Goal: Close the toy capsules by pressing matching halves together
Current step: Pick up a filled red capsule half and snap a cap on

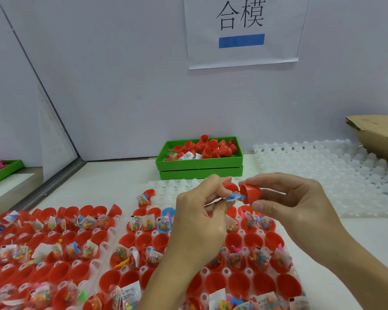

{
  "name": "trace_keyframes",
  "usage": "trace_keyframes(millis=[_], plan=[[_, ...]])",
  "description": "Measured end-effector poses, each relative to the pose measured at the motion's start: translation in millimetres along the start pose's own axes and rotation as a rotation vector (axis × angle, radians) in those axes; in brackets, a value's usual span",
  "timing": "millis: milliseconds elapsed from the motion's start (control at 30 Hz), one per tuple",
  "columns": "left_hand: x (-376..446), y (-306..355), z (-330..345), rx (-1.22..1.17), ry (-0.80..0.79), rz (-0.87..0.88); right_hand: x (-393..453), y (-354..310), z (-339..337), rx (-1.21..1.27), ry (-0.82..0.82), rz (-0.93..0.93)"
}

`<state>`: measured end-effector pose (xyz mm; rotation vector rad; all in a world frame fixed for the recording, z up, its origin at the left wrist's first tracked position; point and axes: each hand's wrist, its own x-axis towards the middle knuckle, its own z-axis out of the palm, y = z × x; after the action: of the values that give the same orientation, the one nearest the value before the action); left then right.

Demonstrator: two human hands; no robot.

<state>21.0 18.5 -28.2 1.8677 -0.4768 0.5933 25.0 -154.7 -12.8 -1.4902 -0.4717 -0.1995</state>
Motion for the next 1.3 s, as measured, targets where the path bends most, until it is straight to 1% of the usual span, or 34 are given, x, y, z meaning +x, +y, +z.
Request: trace_keyframes(millis=[200,433,600,667,800,867,933,1167,1300], plan=[[-0.4,-1.6,2.1,0.121,0.066,0.090,-1.3,-2.1,3.7,-0.033,-0.009,-0.020],[1.4,-0.8,5.6,0.181,0.170,0.181,-2.9,-0.7,4.6,-0.054,0.010,-0.015],[0.0,0.2,5.7,0.255,0.184,0.252,-3.1,0.5,8.1,-0.097,0.036,-0.038],[-0.9,0.1,5.6,0.294,0.158,0.256,-2.6,1.4,8.6,-0.089,0.059,-0.042],[-3.4,2.9,6.3,0.299,0.035,0.208,-0.9,2.8,8.1,-0.066,0.107,-0.036],[-2.9,4.1,6.8,0.299,0.028,0.202,-0.3,3.3,7.8,-0.071,0.114,-0.029],[-1.9,6.2,8.2,0.271,0.053,0.189,-0.2,3.5,7.0,-0.083,0.114,-0.027],[-0.8,9.3,8.7,-0.032,0.087,-0.062,-0.3,4.2,5.8,-0.116,0.107,-0.025],[1.9,8.9,6.0,-0.147,0.041,-0.133,-1.0,3.1,5.3,-0.110,0.088,-0.036]])
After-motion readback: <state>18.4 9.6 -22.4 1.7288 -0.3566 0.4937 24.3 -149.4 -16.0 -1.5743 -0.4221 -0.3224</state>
